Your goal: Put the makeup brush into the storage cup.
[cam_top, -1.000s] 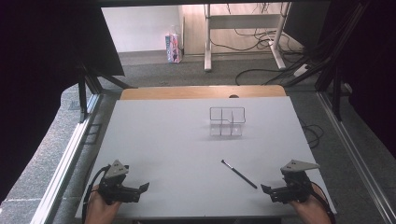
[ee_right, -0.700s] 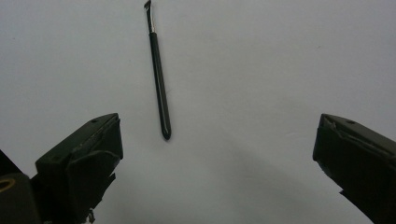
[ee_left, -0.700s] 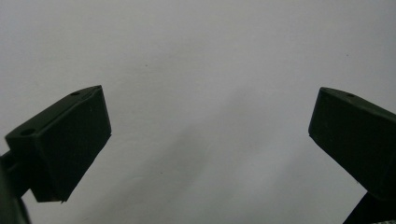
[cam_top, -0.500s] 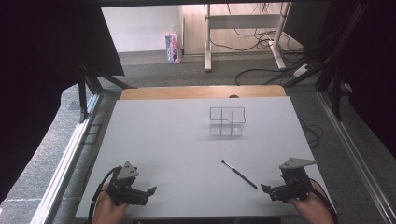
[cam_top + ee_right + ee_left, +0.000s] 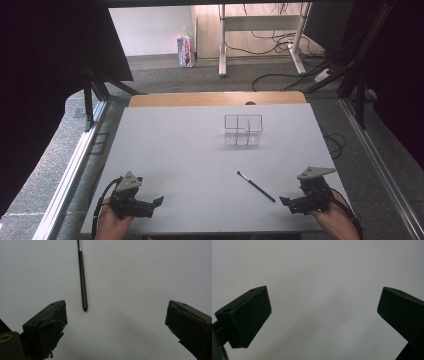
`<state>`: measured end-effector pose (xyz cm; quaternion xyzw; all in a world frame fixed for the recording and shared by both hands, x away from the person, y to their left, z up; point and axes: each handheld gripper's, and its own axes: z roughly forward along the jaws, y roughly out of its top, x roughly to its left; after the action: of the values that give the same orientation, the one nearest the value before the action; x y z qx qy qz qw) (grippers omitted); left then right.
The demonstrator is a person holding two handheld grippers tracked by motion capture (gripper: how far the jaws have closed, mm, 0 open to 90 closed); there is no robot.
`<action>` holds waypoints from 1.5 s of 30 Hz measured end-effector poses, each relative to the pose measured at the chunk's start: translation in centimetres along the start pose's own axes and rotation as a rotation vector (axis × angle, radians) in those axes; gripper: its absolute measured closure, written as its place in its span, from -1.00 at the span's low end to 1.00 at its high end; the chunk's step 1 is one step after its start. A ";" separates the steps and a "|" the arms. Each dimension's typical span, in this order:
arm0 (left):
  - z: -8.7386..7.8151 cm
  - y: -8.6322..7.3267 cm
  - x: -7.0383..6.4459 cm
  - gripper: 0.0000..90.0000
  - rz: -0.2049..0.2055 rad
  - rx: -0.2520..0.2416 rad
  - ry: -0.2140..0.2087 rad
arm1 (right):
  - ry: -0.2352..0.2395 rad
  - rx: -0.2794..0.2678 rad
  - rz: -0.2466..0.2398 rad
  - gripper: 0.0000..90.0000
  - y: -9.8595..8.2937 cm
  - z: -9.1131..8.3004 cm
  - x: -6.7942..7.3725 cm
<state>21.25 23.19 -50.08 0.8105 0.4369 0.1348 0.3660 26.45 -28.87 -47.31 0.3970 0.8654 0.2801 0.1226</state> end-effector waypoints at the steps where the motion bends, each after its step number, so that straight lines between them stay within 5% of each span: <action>1: 0.0 0.0 0.0 -1.00 -0.004 0.000 0.001 | 0.000 0.004 0.002 -0.92 0.1 0.0 0.0; 45: 0.2 -0.1 0.1 -1.00 -0.014 0.025 -0.013 | 0.048 0.170 -0.096 -0.88 4.5 2.8 1.8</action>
<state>21.35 23.20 -50.32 0.8130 0.4416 0.1214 0.3595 29.25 -24.10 -46.96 0.3573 0.9067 0.2089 0.0806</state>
